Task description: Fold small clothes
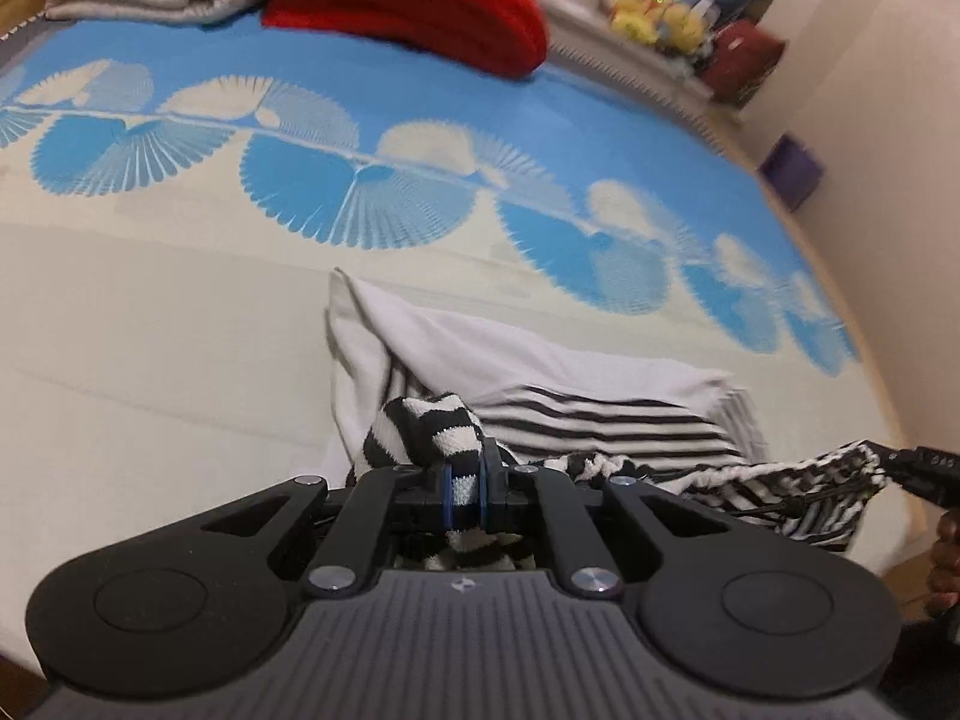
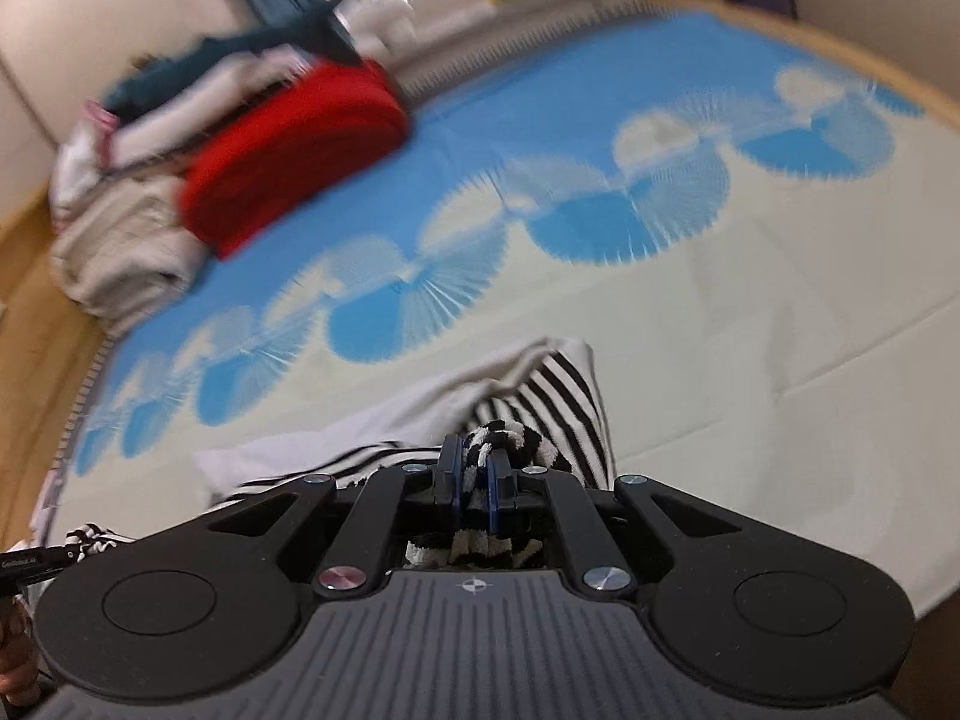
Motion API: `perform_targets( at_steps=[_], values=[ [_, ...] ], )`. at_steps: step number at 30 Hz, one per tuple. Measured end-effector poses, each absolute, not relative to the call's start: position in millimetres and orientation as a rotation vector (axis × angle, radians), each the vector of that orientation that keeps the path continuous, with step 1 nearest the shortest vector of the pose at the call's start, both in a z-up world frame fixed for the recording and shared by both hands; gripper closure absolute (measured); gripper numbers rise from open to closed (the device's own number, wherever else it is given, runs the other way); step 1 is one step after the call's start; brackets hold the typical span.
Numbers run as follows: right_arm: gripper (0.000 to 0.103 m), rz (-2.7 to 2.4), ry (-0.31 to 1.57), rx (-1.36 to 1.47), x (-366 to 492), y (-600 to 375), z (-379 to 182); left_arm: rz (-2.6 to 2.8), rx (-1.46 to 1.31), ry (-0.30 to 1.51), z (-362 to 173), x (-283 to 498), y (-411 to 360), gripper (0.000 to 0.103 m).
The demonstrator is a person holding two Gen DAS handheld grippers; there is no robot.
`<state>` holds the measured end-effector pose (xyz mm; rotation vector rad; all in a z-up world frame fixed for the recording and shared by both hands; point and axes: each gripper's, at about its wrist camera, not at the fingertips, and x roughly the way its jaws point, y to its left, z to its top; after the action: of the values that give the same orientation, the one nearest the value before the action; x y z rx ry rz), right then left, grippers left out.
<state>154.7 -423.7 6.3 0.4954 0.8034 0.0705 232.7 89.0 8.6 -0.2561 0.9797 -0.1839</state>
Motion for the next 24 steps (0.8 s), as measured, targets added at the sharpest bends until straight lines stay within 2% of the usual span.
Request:
perform_targets(
  at_steps=[3,6,9,11,12,13,18,20,22,24],
  values=[
    [0.096,0.045,0.872,0.46,199,-415,-16,-0.169,-0.266,1.022,-16,258,90,0.093],
    [0.093,0.034,0.915,0.427,226,-408,-38,-0.126,-0.424,1.079,-28,273,108,0.083],
    [0.085,0.004,0.91,0.5,232,-418,-37,-0.079,-0.535,1.011,-18,275,132,0.07],
    [0.078,-0.001,0.82,0.509,224,-426,-22,-0.037,-0.563,0.957,-9,269,147,0.067],
    [0.071,-0.015,0.779,0.475,219,-429,-14,-0.025,-0.565,0.946,-6,266,152,0.067],
    [0.066,-0.028,0.749,0.436,214,-431,-7,-0.018,-0.557,0.943,-4,263,155,0.067],
    [0.064,-0.014,0.752,0.297,193,-438,-8,-0.058,-0.377,0.984,1,246,143,0.06],
    [0.064,-0.01,0.775,0.24,187,-436,-13,-0.082,-0.272,0.977,3,240,130,0.055],
    [0.063,0.0,0.786,0.2,183,-434,-13,-0.131,-0.191,0.985,1,237,117,0.043],
    [0.058,0.021,0.775,0.18,179,-430,-11,-0.164,-0.124,0.989,2,241,106,0.041]
  ],
)
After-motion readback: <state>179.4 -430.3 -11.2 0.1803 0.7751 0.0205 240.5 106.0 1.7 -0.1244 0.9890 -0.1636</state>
